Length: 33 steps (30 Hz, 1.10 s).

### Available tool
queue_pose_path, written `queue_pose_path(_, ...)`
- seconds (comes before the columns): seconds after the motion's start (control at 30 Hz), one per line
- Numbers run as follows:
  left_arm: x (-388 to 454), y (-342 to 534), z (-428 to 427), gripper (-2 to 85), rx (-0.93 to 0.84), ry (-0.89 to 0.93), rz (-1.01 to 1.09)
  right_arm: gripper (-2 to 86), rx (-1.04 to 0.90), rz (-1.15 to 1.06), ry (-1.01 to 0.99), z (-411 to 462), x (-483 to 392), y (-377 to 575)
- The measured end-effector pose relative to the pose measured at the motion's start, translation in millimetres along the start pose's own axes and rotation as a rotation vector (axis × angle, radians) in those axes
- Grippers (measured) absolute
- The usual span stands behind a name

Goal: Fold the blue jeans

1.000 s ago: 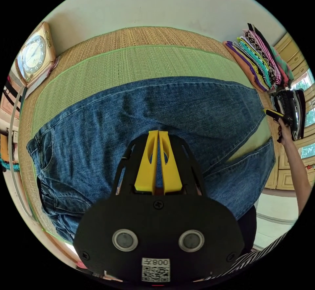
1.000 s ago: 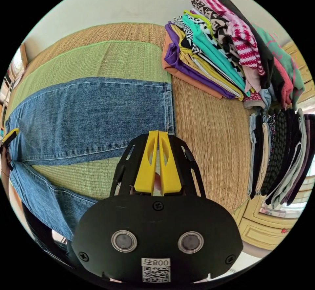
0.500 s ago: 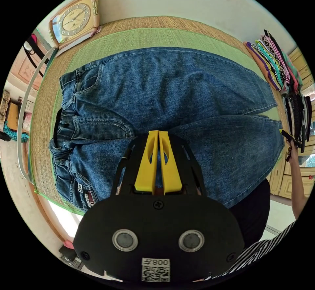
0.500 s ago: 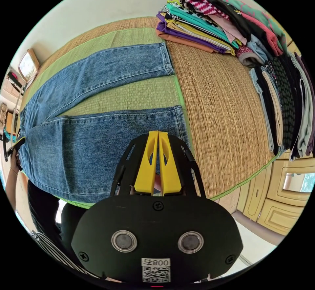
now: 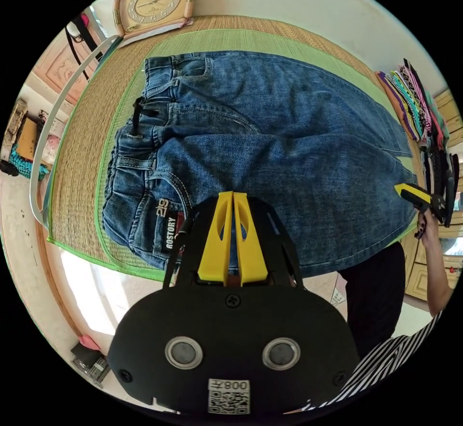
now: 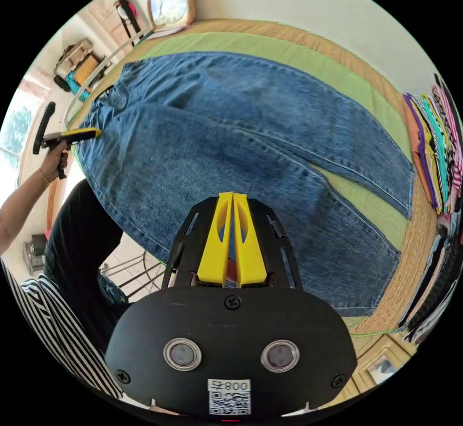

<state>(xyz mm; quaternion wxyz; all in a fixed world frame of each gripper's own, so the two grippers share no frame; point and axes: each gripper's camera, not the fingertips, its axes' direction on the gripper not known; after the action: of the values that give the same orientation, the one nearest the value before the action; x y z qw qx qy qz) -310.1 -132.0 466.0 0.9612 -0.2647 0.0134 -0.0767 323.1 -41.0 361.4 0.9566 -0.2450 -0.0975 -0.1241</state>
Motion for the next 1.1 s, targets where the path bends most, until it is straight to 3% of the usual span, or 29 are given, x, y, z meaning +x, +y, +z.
queue_pose_path(0.2, -22, 10, -4, 0.0, 0.033, 0.106, 0.012, 0.1, -0.073, 0.009, -0.016, -1, -15, 6)
queue_pose_path(0.37, -30, -14, -30, 0.0, 0.19, 0.175, 0.057, 0.1, 0.069, -0.026, -0.087, -26, -44, -43)
queue_pose_path(0.6, 5, -102, 3, 0.0, 0.117, 0.296, 0.197, 0.1, 0.06, -0.22, -0.155, 5, -124, -110)
queue_pose_path(0.7, 35, -127, 30, 0.0, 0.029, 0.267, 0.298, 0.1, 0.002, -0.212, -0.125, 35, -141, -107)
queue_pose_path(0.9, 39, -159, 33, 0.0, 0.09, 0.166, 0.319, 0.1, 0.054, -0.203, -0.103, 39, -154, -96)
queue_pose_path(1.1, 51, -152, 13, 0.0, 0.176, 0.209, 0.373, 0.1, 0.088, -0.157, -0.173, 35, -145, -90)
